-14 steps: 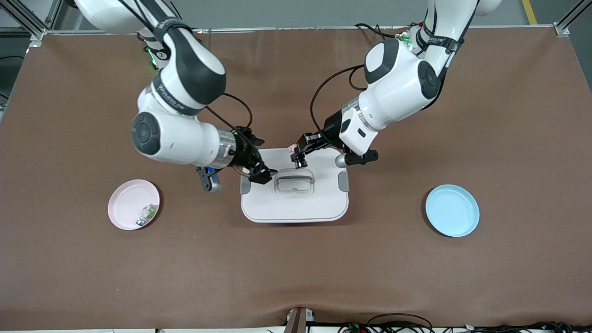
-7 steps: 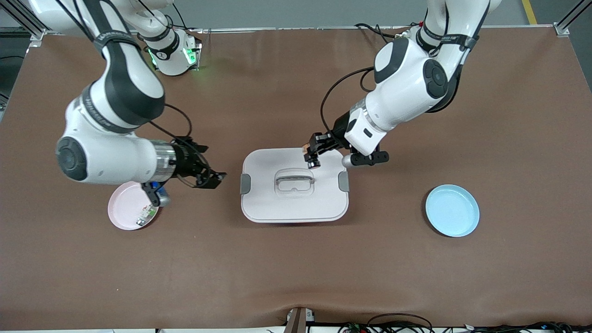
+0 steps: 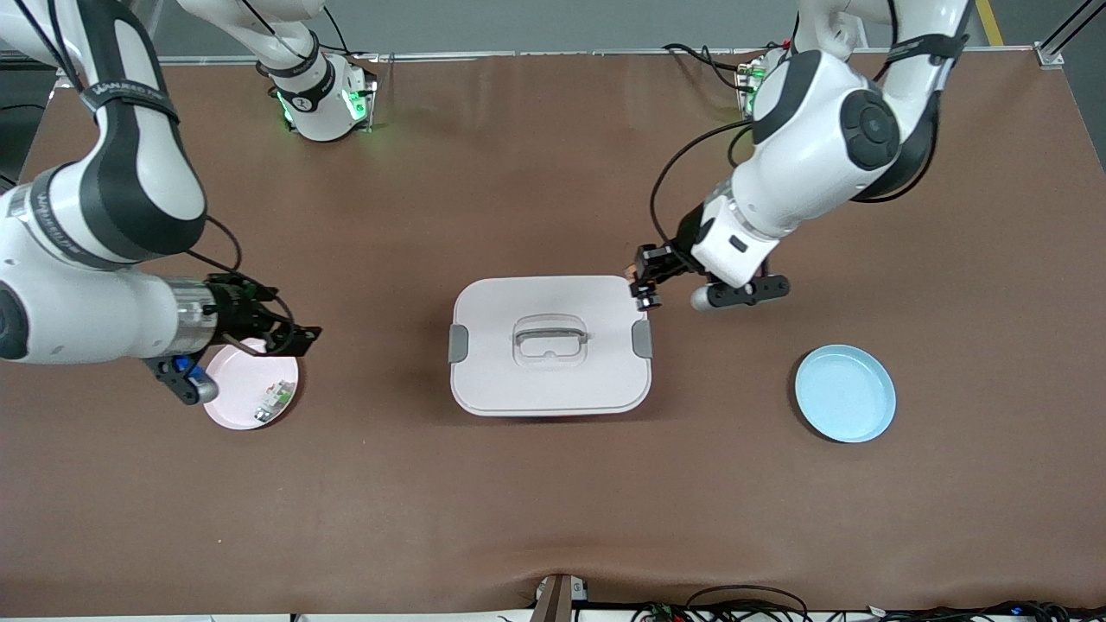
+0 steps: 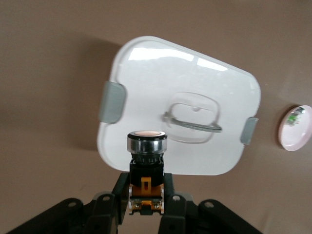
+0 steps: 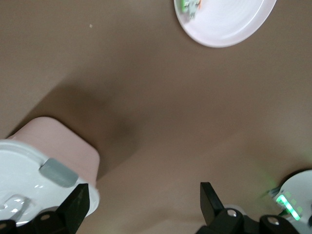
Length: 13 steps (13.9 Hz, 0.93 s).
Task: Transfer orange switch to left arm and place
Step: 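Open the right gripper and withdraw while the left gripper pulls away, then carry the switch with the left gripper over the light-blue plate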
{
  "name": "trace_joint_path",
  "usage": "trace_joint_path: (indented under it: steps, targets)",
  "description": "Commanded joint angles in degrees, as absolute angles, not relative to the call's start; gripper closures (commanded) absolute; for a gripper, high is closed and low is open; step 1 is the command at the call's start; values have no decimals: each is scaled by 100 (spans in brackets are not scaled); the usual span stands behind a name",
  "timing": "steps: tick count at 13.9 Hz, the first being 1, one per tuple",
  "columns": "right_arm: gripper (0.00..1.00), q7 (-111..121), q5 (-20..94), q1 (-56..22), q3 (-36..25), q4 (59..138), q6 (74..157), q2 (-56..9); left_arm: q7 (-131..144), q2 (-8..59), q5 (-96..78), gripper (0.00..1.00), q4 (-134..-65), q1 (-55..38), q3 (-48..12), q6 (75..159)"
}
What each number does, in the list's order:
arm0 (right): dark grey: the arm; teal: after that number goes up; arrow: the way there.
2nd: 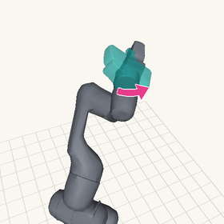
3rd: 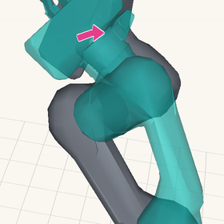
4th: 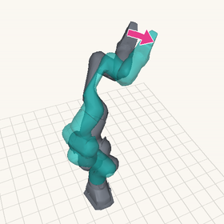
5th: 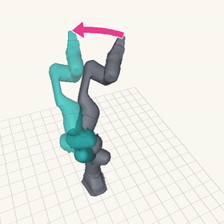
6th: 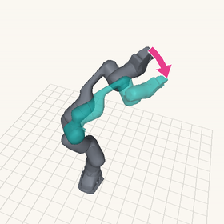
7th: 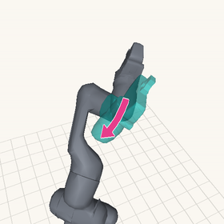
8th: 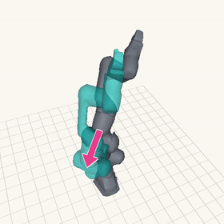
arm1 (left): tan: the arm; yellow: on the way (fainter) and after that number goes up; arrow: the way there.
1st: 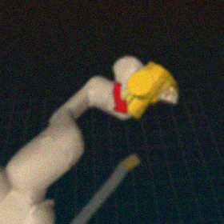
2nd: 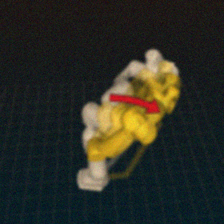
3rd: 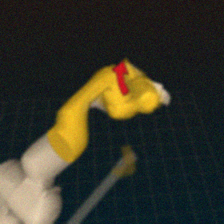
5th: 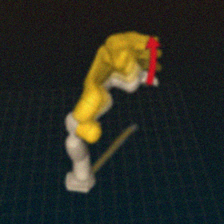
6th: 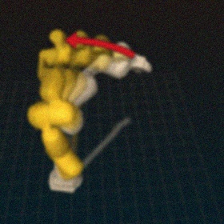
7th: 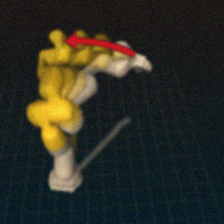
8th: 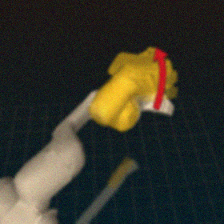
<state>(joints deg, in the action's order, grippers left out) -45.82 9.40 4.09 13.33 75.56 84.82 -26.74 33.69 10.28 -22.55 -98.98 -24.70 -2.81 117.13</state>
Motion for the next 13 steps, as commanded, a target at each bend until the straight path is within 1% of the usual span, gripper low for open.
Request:
trace_joint_path:
  steps: [1, 5, 8, 10, 13]
  targets:
    - [0, -3843, 756, 816, 1424, 7673, 8499, -2566, 3410, 870, -1891, 97, -9809, -2172, -299, 11181]
    - [0, -2973, 703, 1282, 1424, 7786, 8744, -2619, 3393, 870, -1302, 97, -9773, -1812, -299, 10864]
    - [0, -2410, 703, 1423, 1424, 8076, 9183, -2646, 3384, 800, -1073, 97, -9773, -1451, -290, 10688]
    - [0, -1787, 511, 1450, 1424, 8182, 9447, -2663, 3375, 809, -784, 97, -9773, -1197, -299, 10652]
    - [0, -1478, 281, 1468, 1424, 8314, 9808, -2760, 3410, 809, -729, 97, -9791, -687, -290, 10600]
